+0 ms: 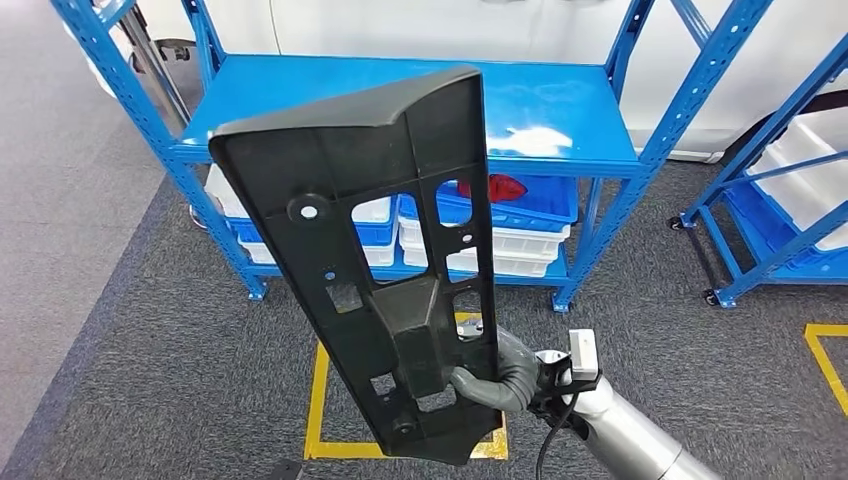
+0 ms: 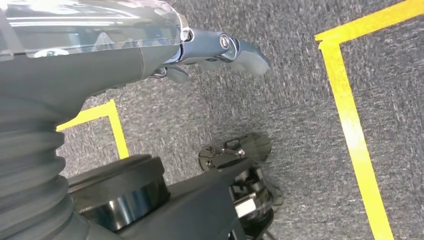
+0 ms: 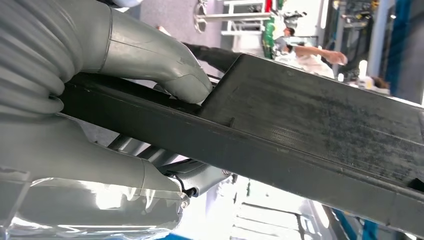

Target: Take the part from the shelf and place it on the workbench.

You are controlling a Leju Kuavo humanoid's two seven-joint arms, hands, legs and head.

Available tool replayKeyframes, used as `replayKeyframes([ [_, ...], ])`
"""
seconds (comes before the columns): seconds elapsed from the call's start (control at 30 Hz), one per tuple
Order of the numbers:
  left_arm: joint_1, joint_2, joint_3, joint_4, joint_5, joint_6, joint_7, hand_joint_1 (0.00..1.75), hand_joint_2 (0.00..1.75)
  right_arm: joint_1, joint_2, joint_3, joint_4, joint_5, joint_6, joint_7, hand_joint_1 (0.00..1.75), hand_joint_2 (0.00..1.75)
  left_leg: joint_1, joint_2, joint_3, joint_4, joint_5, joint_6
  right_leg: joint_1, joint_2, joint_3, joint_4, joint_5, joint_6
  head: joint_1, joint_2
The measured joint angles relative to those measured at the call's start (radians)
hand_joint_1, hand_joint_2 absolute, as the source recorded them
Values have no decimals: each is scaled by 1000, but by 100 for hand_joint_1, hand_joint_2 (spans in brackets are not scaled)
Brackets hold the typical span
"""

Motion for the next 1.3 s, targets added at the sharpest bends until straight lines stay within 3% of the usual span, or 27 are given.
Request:
replayKeyframes([
  [0.07, 2, 0, 0, 0, 0, 0, -1, 0, 175, 7, 1, -9, -6, -3, 0, -1, 175, 175, -2, 13, -3, 0, 3, -10, 1, 11, -5, -4, 5, -8, 0, 0],
  [0.13, 2, 0, 0, 0, 0, 0, -2, 0, 175, 17, 1, -21, -12, -6, -1, -1, 175, 175, -2, 18, -10, 20, -18, -21, -4, 25, -9, -12, 16, -18, 0, 0],
  [0.17, 3, 0, 0, 0, 0, -1, -2, 0, 175, 22, 0, -26, -15, -8, -1, -2, 175, 175, -1, 16, -25, 58, -46, -26, -7, 30, -12, -16, 23, -23, 0, 0],
  [0.23, 5, 0, 0, 0, 1, -2, -2, 0, 175, 34, -5, -37, -22, -11, -1, -2, 175, 175, 2, 8, -77, 186, -124, -34, -8, 43, -22, -16, 31, -27, 0, 0],
  [0.27, 7, 1, 0, 0, 4, -3, -3, 0, 175, 43, -7, -41, -24, -12, 0, -2, 175, 175, 3, 7, -101, 251, -153, -36, -8, 50, -28, -14, 35, -27, 0, 0],
  [0.3, 9, 1, 1, 0, 7, -3, -3, 0, 175, 51, -8, -44, -27, -13, 0, -2, 175, 175, 3, 6, -112, 286, -163, -37, -8, 59, -34, -12, 38, -25, 0, 0],
  [0.33, 12, 1, 1, 0, 9, -3, -4, 0, 175, 59, -8, -46, -29, -14, 0, -2, 175, 175, 4, 5, -104, 282, -154, -38, -8, 69, -38, -10, 41, -23, 0, 0],
  [0.37, 13, 2, 2, 0, 13, -3, -6, 0, 175, 65, -8, -48, -31, -15, 1, -2, 175, 175, 6, 0, -76, 238, -128, -38, -9, 79, -42, -7, 43, -21, 0, 0],
  [0.4, 14, 2, 3, 0, 15, -2, -7, 0, 175, 69, -8, -50, -34, -16, 1, -2, 175, 175, 9, -18, -35, 165, -96, -37, -10, 89, -46, -2, 45, -18, 0, 0],
  [0.47, 17, 2, 5, 0, 19, -2, -10, 0, 175, 74, -8, -55, -39, -17, 2, -2, 175, 175, 15, -67, 29, 44, -59, -32, -9, 109, -56, 7, 48, -10, 0, 0],
  [0.5, 20, 2, 5, 0, 19, -2, -13, 0, 175, 78, -8, -58, -43, -18, 4, -2, 175, 175, 16, -83, 41, 18, -55, -28, -9, 118, -62, 10, 51, -4, 0, 0],
  [0.53, 24, 2, 5, 0, 17, -2, -15, 0, 175, 84, -8, -62, -47, -18, 6, -1, 175, 175, 15, -84, 41, 14, -56, -23, -9, 128, -66, 9, 55, 4, 0, 0],
  [0.6, 29, 0, 6, 0, 12, -3, -18, 0, 175, 102, -6, -72, -56, -18, 11, -1, 175, 175, 13, -61, 41, 9, -46, -9, -13, 140, -71, 7, 62, 17, 0, 0],
  [0.67, 30, -3, 6, 1, 9, -3, -19, 0, 175, 117, -2, -84, -63, -18, 15, 0, 175, 175, 15, -37, 40, 0, -35, 6, -13, 115, -91, 46, 32, 25, 0, 0],
  [0.77, 36, -4, 6, 1, 7, -3, -19, 0, 175, 133, 2, -95, -67, -17, 16, 0, 175, 175, 12, 2, 29, -2, -28, 14, -16, 66, -169, 236, -72, 32, 0, 0],
  [0.8, 39, -4, 6, 1, 7, -3, -19, 0, 175, 139, 2, -97, -67, -17, 16, 0, 175, 175, 10, 16, 25, 0, -27, 14, -17, 61, -183, 280, -88, 34, 0, 0],
  [0.83, 40, -4, 6, 1, 7, -3, -19, 0, 175, 145, 2, -99, -68, -17, 16, 1, 175, 175, 8, 29, 22, 1, -27, 14, -18, 58, -177, 286, -85, 33, 0, 0],
  [0.9, 40, -4, 6, 1, 6, -2, -17, 0, 175, 153, 2, -104, -70, -16, 16, 1, 175, 175, 6, 53, 21, 3, -26, 13, -16, 39, -104, 180, -37, 26, 0, 0],
  [0.97, 39, -4, 6, 1, 5, -1, -15, 0, 175, 160, 2, -112, -78, -16, 17, 0, 175, 175, 2, 73, 22, 3, -27, 8, -5, -14, -25, 47, -5, 10, 0, 0],
  [1.03, 40, -4, 6, 1, 3, 0, -14, 0, 175, 175, 2, -123, -89, -12, 18, -2, 175, 175, -1, 90, 23, 3, -26, -2, 6, -39, -5, 2, -3, -5, 0, 0],
  [1.1, 38, -3, 6, 1, 2, 2, -13, 0, 175, 196, 3, -136, -101, -3, 19, -2, 175, 175, -1, 103, 24, 3, -28, -14, 5, -16, -10, -3, 6, -14, 0, 0],
  [1.17, 33, -3, 6, 1, 3, 3, -11, 0, 175, 211, 3, -150, -114, 6, 22, 0, 175, 175, 2, 71, 12, 36, -56, -27, -2, 7, -12, -10, 16, -25, 0, 0],
  [1.23, 32, -3, 6, 1, 4, 4, -8, 0, 175, 217, 2, -165, -123, 10, 26, 2, 175, 175, 4, 21, -34, 149, -124, -37, -5, 30, -17, -13, 23, -34, 0, 0],
  [1.3, 32, -2, 6, 1, 4, 4, -4, 0, 175, 228, 1, -178, -126, 13, 28, 3, 175, 175, 5, 6, -89, 275, -175, -40, -4, 58, -24, -12, 28, -37, 0, 0],
])
